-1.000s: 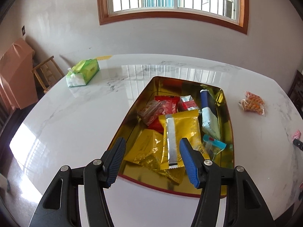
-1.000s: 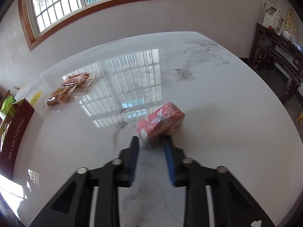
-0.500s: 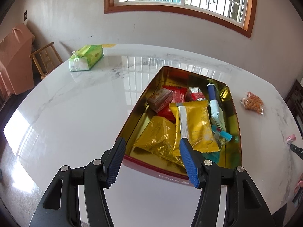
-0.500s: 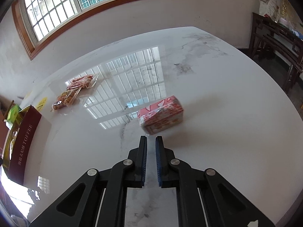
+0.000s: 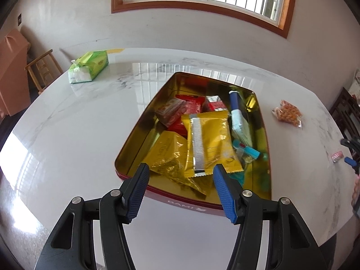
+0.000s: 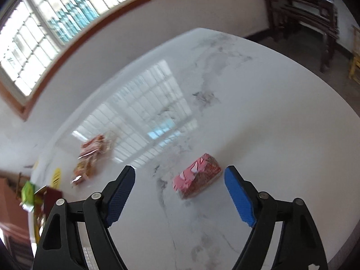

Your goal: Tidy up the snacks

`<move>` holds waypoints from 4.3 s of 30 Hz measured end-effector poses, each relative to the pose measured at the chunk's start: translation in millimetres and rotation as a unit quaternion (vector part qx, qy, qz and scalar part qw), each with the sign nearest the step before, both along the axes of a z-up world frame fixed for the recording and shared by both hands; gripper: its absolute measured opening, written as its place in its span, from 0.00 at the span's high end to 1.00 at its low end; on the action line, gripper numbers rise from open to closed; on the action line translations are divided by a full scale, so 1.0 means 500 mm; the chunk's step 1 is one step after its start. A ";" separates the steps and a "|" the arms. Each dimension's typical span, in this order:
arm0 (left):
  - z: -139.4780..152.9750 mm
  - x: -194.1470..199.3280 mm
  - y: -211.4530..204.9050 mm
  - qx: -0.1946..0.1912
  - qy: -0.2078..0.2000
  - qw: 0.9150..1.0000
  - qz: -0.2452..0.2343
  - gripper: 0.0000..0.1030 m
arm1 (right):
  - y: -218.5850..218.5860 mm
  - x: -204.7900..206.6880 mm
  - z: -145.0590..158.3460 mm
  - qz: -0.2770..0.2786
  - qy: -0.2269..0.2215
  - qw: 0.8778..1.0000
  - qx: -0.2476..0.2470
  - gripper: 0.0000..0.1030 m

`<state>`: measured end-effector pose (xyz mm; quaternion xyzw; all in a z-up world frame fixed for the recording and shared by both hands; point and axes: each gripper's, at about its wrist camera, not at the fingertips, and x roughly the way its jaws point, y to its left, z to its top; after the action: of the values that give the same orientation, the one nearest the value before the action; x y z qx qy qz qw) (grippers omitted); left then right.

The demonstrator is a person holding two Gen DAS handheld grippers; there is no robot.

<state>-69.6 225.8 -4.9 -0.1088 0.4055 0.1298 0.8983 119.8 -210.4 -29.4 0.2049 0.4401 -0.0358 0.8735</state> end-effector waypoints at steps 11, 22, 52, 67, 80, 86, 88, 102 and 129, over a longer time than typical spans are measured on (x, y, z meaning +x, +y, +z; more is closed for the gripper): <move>0.030 -0.008 0.001 0.012 -0.014 0.999 -0.027 0.42 | -0.001 0.006 -0.052 0.030 0.023 0.999 0.024 0.79; 0.026 -0.067 0.040 -0.031 -0.026 0.999 0.007 0.42 | 0.134 -0.050 0.021 0.157 -0.012 0.986 0.061 0.79; 0.042 -0.114 0.059 0.011 -0.028 0.999 0.010 0.30 | 0.725 -0.189 0.025 0.478 0.012 0.878 0.009 0.79; 0.038 -0.114 0.059 0.018 -0.023 1.000 0.008 0.29 | 0.757 -0.220 0.004 0.502 -0.008 0.862 -0.075 0.76; 0.032 -0.107 0.044 0.021 -0.010 1.000 0.003 0.29 | 0.633 -0.199 0.057 0.446 -0.075 0.892 0.012 0.56; 0.044 -0.101 0.021 0.031 -0.011 0.999 -0.014 0.29 | 0.440 -0.151 0.029 0.346 -0.074 0.935 -0.016 0.46; 0.054 -0.095 0.004 0.029 -0.010 0.999 -0.036 0.29 | 0.365 -0.136 0.015 0.307 -0.067 0.949 -0.032 0.46; 0.156 0.124 -0.209 0.021 -0.032 0.958 -0.285 0.29 | 0.018 -0.078 -0.051 0.154 -0.042 0.984 -0.081 0.32; -0.107 0.616 -0.398 0.075 0.205 0.845 -0.488 0.34 | -0.058 -0.080 -0.070 0.202 -0.083 0.970 0.107 0.17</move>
<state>238.4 26.8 -58.4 0.1997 0.5699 -0.2755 0.7479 79.7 -239.2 -64.5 0.2064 0.3995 0.2061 0.8691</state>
